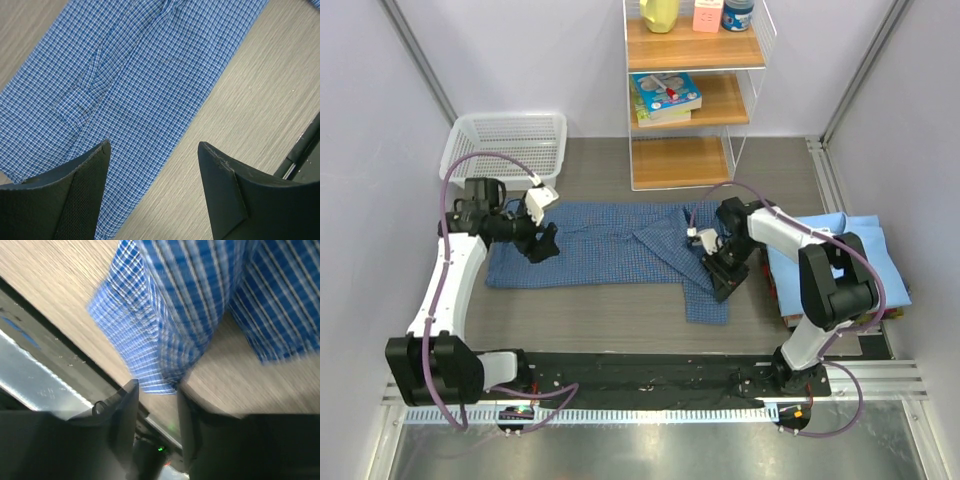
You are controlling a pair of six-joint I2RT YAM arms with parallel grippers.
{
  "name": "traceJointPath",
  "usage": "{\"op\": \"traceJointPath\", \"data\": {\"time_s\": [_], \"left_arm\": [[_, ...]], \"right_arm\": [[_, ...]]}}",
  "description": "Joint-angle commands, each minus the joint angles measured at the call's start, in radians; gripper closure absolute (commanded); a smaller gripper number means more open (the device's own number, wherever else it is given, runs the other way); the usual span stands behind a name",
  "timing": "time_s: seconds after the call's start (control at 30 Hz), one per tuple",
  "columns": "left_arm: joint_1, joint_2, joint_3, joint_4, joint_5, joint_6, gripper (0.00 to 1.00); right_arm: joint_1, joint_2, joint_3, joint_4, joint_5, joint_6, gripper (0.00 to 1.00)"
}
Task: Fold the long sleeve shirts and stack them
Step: Fold the shirt
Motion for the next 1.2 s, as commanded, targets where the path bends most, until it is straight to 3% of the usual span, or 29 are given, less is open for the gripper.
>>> {"op": "traceJointPath", "data": {"time_s": [0.0,0.13,0.17,0.27,0.43,0.57,0.6,0.63,0.7,0.73,0.8,0.87,0.93,1.03,1.17], "left_arm": [[-0.001,-0.066,-0.008,0.035,0.068,-0.022,0.30],[-0.003,-0.070,0.036,0.004,0.112,-0.079,0.33],[0.000,-0.072,0.044,0.012,0.130,-0.108,0.34],[0.013,-0.089,0.042,0.081,0.173,-0.249,0.35],[0.049,-0.139,-0.042,0.298,0.192,-0.549,0.35],[0.114,-0.187,-0.093,0.328,0.173,-0.622,0.35],[0.132,-0.197,-0.099,0.319,0.169,-0.615,0.35],[0.140,-0.207,-0.110,0.293,0.181,-0.602,0.35],[0.154,-0.234,-0.113,0.258,0.196,-0.570,0.33],[0.161,-0.243,-0.116,0.239,0.199,-0.558,0.31],[0.163,-0.268,-0.127,0.211,0.207,-0.523,0.29],[0.165,-0.276,-0.146,0.231,0.236,-0.527,0.24],[0.165,-0.265,-0.156,0.257,0.262,-0.545,0.20],[0.165,-0.219,-0.145,0.283,0.327,-0.562,0.19],[0.165,-0.176,-0.114,0.285,0.351,-0.564,0.19]], "right_arm": [[0.041,0.016,0.030,0.063,0.090,0.074,0.99],[0.059,-0.049,0.218,0.042,0.279,0.045,0.99],[0.075,-0.047,0.335,0.025,0.381,0.018,0.99],[0.192,-0.027,0.523,-0.015,0.526,-0.122,0.99],[0.438,-0.003,0.545,0.119,0.776,-0.468,0.99],[0.556,0.081,0.582,0.267,0.854,-0.601,0.97],[0.562,0.112,0.634,0.206,0.847,-0.576,0.94],[0.564,0.191,0.778,0.137,0.784,-0.467,0.77],[0.527,0.244,0.896,-0.051,0.669,-0.330,0.57],[0.497,0.246,0.921,-0.089,0.537,-0.265,0.48],[0.371,0.188,0.848,-0.117,0.358,-0.084,0.37],[0.285,0.041,0.620,-0.078,0.221,0.015,0.24],[0.189,-0.054,0.390,-0.032,0.198,0.021,0.21],[0.116,-0.194,0.176,-0.008,0.202,-0.015,0.20],[0.104,-0.230,0.036,0.014,0.322,-0.070,0.21]]}}
